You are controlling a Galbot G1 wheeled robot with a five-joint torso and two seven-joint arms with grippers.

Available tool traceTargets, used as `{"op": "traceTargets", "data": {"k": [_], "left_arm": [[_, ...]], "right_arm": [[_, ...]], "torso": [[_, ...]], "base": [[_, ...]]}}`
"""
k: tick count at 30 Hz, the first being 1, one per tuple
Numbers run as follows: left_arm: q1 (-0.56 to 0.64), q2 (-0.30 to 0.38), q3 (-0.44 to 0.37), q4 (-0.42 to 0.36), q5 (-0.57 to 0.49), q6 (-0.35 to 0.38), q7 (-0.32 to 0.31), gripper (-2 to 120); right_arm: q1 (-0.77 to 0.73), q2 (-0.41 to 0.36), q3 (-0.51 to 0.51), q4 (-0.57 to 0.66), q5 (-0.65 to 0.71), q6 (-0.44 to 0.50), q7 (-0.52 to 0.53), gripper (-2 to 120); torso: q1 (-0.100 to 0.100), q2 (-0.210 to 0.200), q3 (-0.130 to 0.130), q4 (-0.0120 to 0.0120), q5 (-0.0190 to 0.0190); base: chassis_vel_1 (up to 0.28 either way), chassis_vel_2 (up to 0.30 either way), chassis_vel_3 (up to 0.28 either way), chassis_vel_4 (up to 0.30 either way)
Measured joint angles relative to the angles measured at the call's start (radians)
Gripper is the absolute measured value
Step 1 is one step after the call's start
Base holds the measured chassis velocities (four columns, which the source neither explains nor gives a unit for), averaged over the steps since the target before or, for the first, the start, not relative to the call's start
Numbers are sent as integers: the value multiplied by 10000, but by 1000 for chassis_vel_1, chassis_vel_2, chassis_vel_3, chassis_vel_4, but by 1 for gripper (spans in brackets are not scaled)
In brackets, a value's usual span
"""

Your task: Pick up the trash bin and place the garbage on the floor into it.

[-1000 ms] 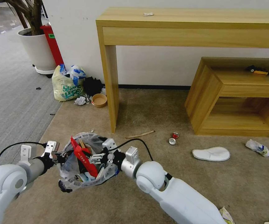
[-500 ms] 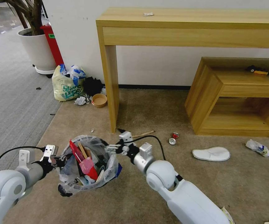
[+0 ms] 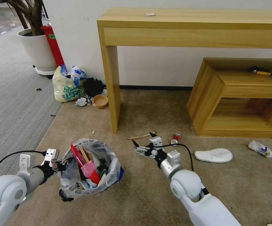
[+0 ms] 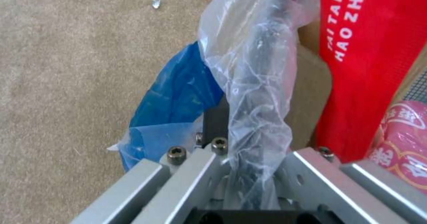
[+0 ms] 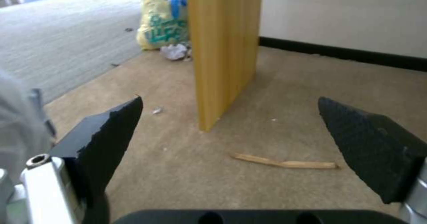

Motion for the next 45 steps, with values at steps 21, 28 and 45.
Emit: {"op": "traceTargets", "data": {"k": [21, 28, 45], "left_arm": [[11, -21, -32, -31, -15, 0, 38, 0], [-24, -87, 21, -12, 20, 0, 43, 0], [91, -44, -15, -178, 12, 0, 41, 0]], "right_arm": [[-1866, -530, 1992, 220, -251, 368, -329, 100], [-2508, -623, 2785, 144, -275, 665, -719, 100], [-2830, -562, 3194, 318, -369, 675, -883, 100]], "torso": [[0, 0, 0, 0, -1], [0, 0, 1, 0, 0], [0, 0, 1, 2, -1]], "base": [[0, 0, 0, 0], [0, 0, 0, 0], [-30, -23, 30, 26]]}}
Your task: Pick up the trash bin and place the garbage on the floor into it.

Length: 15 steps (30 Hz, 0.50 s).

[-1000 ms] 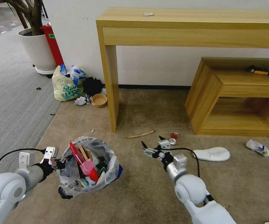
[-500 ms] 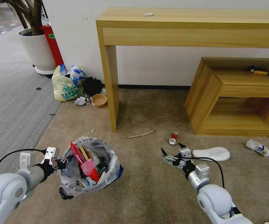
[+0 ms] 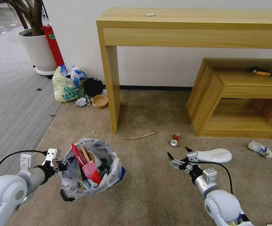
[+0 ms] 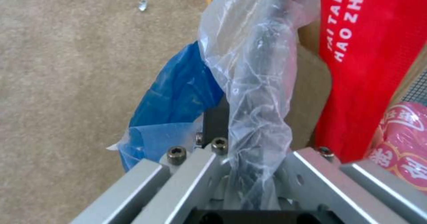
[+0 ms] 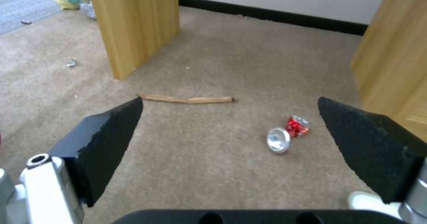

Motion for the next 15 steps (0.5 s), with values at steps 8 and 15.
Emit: {"op": "traceTargets", "data": {"k": [8, 15], "left_arm": [[76, -100, 1, -125, 28, 0, -6, 0], [112, -152, 25, -199, 75, 0, -16, 0]], "right_arm": [[-129, -146, 65, 62, -12, -7, 13, 100], [-401, -430, 270, 139, 13, 46, -77, 100]], "torso": [[0, 0, 1, -3, -2], [0, 0, 1, -1, 0]], "base": [[-151, -156, 147, 150], [-138, -123, 126, 129]]}}
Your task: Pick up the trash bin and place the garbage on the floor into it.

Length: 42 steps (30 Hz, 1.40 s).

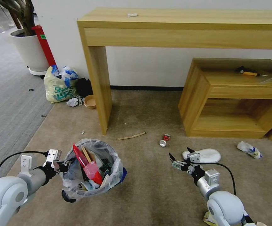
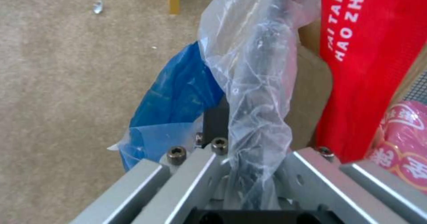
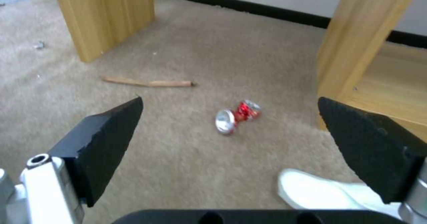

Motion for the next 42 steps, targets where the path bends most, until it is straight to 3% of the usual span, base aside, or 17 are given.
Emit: {"op": "traceTargets", "data": {"k": [11, 17, 21, 31, 36, 42], "left_arm": [[132, -123, 15, -143, 126, 0, -4, 0], [252, -202, -40, -230, 236, 0, 6, 0], [260, -263, -29, -242, 284, 0, 8, 0], [165, -342, 126, -169, 378, 0, 11, 0], [122, -265, 159, -135, 362, 0, -16, 0], [180, -231, 145, -135, 358, 0, -21, 0]], "right_arm": [[-928, -758, 605, 20, 205, 567, -749, 100], [-2103, -1685, 1358, -527, 967, 1374, -1990, 100], [-2529, -1900, 1587, -1011, 925, 1907, -2357, 100], [-2969, -1723, 1441, -2736, 640, 2737, -2997, 100], [-2538, -1448, 1024, -4663, 71, 3471, -3560, 100], [-2272, -1346, 906, -5345, -125, 3630, -4058, 100]], "torso": [[0, 0, -1, -2, 1], [0, 1, -2, 2, 0], [0, 0, -1, -2, 2], [0, 1, -1, 0, 1], [0, 0, -1, -1, 3], [0, 1, -1, -1, 0]], "base": [[-91, -83, 90, 75], [0, 0, 0, 0], [0, 0, 0, 0], [0, 0, 0, 0], [0, 0, 0, 0], [0, 0, 0, 0]]}}
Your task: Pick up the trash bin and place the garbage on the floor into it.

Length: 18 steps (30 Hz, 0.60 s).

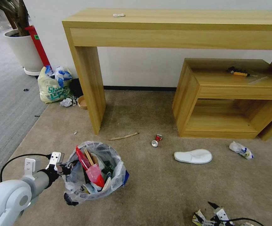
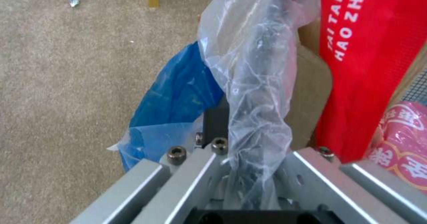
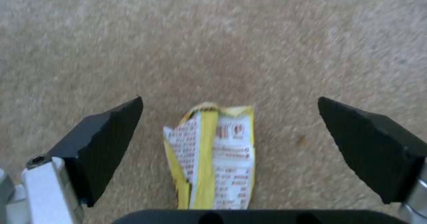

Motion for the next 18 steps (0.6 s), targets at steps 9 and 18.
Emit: {"op": "traceTargets", "data": {"k": [9, 18], "left_arm": [[-2, 23, 25, -44, -37, 0, -105, 0], [41, 95, -60, -157, -153, 0, -181, 0]], "right_arm": [[724, 314, -432, -771, 193, -157, -378, 99], [1232, 331, -824, -1403, 222, -336, -548, 97]], "torso": [[0, -1, 1, 0, 0], [0, -1, 0, 1, 0]], "base": [[0, 0, 0, 0], [0, 0, 0, 0]]}}
